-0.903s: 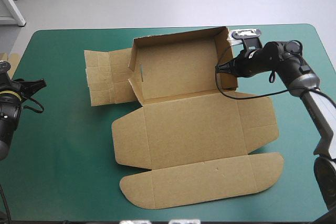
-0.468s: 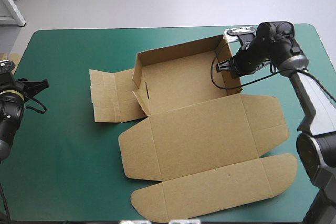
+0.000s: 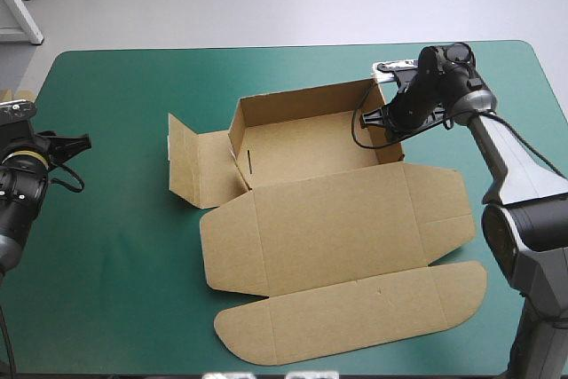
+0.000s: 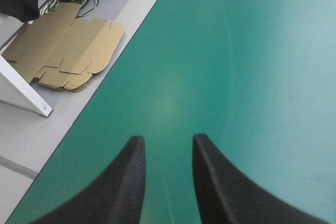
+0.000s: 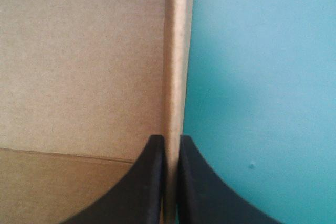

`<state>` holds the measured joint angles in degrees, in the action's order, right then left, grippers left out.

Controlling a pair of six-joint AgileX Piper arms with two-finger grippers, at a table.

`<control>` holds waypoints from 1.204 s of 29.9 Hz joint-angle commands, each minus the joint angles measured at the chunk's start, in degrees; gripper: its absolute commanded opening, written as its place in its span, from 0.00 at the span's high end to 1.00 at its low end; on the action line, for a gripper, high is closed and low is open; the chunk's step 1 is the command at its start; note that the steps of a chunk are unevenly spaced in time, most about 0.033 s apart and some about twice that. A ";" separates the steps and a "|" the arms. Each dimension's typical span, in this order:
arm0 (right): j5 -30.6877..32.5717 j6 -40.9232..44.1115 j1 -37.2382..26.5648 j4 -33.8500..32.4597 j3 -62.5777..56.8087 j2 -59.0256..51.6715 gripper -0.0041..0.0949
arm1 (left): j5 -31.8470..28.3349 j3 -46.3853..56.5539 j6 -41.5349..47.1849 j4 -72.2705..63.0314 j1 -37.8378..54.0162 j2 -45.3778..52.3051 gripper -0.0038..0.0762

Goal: Fold the box

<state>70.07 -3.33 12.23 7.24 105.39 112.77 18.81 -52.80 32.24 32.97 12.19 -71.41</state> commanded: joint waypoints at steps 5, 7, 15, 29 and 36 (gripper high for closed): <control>-1.48 -1.65 -0.33 -1.14 4.83 -3.30 0.65 | -2.10 -1.39 0.09 1.26 -1.99 1.38 0.67; -1.60 -1.77 -0.33 -1.14 7.20 -4.10 0.44 | -1.94 -1.39 -0.52 1.53 -2.30 1.38 0.67; 0.27 -1.37 -0.33 -1.14 13.78 -7.03 0.25 | -1.48 -1.39 -1.27 1.53 -2.58 1.38 0.67; -1.42 -0.64 2.04 -1.74 10.30 -21.16 0.28 | -1.59 -1.39 -1.27 1.05 -2.58 1.48 0.67; -11.26 1.98 5.59 -6.06 -7.76 -27.36 0.28 | -1.48 -1.39 -1.27 1.05 -2.58 1.48 0.67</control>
<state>65.63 -1.86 17.56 2.37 102.36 89.21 19.95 -52.80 30.77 33.41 10.00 -71.41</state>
